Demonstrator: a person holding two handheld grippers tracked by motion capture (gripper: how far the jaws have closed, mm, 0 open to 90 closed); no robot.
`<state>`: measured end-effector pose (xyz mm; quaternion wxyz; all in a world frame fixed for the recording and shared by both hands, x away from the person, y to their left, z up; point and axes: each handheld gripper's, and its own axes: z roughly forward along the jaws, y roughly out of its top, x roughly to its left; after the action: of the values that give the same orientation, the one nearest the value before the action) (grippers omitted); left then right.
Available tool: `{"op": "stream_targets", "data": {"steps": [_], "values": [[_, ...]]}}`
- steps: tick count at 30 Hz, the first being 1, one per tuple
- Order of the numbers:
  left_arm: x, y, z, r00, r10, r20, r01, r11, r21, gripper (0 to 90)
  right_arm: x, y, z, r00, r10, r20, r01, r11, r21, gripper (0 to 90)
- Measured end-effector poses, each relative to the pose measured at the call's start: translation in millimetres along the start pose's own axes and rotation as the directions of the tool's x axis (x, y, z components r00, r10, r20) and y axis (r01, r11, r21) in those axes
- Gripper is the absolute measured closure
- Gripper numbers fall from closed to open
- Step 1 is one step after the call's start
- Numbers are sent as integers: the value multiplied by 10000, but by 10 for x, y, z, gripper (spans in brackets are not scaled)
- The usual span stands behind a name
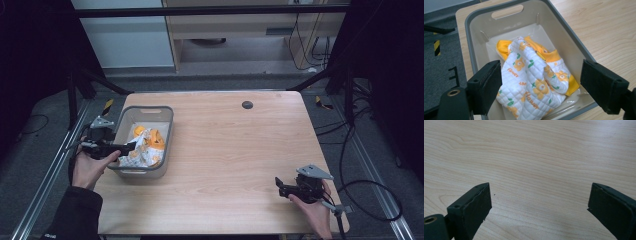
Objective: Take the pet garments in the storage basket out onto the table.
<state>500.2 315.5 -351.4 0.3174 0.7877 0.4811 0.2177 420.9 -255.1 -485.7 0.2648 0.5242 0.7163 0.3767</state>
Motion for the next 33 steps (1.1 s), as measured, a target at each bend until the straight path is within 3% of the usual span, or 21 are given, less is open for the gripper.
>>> {"op": "stream_targets", "data": {"steps": [12,33], "values": [[1,84,139,9999,103,10,-103,9971,759,170,-2,4,-1,9999,132,-66,-133,9999,-34,51],[-20,121,410,9999,68,159,-95,9839,1787,179,5,4,8,9998,130,-135,-129,9999,75,55]]}}
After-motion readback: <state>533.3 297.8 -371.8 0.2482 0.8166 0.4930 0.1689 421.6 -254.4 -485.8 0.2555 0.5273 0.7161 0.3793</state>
